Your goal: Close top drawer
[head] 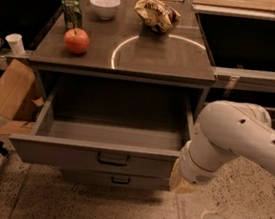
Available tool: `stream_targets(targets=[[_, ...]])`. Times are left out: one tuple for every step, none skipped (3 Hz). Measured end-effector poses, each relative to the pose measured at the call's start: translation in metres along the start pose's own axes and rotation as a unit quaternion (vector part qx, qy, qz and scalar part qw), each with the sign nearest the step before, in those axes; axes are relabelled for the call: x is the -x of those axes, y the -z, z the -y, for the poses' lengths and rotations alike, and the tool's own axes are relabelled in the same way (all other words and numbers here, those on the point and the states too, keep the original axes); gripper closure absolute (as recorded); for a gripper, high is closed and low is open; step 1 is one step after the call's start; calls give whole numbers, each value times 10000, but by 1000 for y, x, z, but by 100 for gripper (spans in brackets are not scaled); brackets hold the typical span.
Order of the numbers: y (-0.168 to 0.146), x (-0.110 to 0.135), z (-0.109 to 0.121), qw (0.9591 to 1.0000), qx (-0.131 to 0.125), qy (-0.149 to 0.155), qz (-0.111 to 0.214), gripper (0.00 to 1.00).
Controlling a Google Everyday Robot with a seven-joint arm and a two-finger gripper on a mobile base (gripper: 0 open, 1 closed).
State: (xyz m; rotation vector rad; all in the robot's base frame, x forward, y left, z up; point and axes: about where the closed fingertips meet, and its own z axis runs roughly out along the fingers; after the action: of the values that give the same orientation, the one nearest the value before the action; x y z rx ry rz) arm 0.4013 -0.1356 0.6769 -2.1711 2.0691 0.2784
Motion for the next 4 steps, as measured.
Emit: stream_targets(targets=[[-21, -6, 18, 9999, -36, -145, 23, 100], [-23, -6, 18, 9999, -32, -150, 29, 81], [-23, -6, 18, 9999, -32, -150, 29, 58], [-23, -6, 18, 9999, -32, -150, 29, 35]])
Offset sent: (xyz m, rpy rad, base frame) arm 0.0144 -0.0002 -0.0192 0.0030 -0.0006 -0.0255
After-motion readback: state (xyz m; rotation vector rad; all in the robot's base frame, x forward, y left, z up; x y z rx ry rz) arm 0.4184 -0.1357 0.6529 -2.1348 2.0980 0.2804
